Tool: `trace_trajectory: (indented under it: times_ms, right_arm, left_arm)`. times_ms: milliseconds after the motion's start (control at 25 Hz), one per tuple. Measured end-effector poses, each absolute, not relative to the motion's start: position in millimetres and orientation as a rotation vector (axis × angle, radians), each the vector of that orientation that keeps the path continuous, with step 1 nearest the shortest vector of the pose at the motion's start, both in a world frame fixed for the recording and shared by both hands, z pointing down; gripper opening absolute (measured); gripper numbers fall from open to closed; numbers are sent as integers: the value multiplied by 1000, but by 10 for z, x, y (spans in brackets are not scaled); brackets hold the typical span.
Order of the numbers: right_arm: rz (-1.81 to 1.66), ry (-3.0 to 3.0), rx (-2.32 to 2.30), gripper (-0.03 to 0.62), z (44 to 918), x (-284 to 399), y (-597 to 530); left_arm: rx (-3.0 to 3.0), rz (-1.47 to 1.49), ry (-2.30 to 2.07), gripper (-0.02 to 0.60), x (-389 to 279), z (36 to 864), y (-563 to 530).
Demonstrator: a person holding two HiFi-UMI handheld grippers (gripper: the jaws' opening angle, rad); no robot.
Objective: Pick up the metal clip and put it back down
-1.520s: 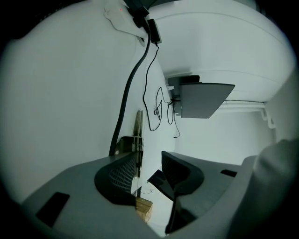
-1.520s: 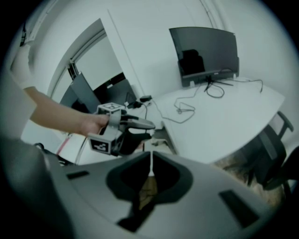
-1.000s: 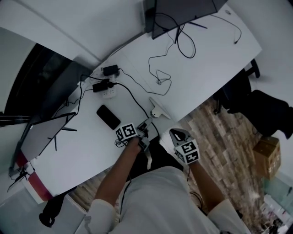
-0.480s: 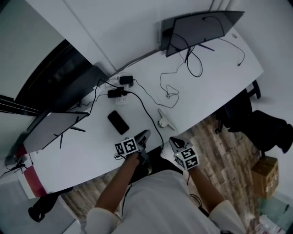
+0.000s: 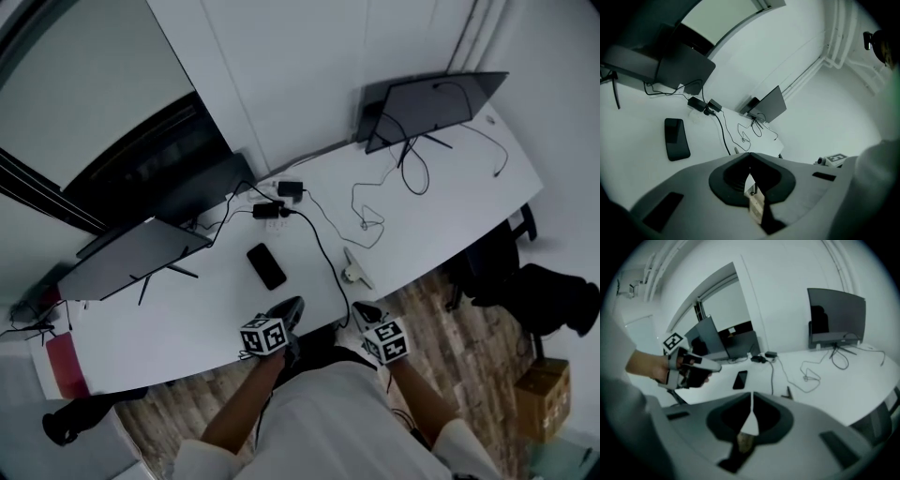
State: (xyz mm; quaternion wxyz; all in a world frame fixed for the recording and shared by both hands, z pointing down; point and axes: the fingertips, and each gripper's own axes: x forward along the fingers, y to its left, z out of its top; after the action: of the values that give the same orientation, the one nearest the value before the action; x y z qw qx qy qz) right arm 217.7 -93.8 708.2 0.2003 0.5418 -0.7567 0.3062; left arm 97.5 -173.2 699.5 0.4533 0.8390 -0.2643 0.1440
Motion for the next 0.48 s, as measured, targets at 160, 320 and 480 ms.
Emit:
trace_trajectory:
  times_ms: [160, 320, 480]
  right_arm:
    - [788, -2133, 1527, 35, 6906, 2046, -942]
    - [729, -2135, 1542, 35, 6748, 1915, -855]
    - [691, -2134, 1542, 35, 6593, 1748, -751]
  left_arm:
    - [2146, 385, -662, 32, 739, 6839, -1600]
    - [2225, 381, -633, 32, 574, 6626, -1447]
    - [2306, 394, -610, 31, 440, 6458, -1316]
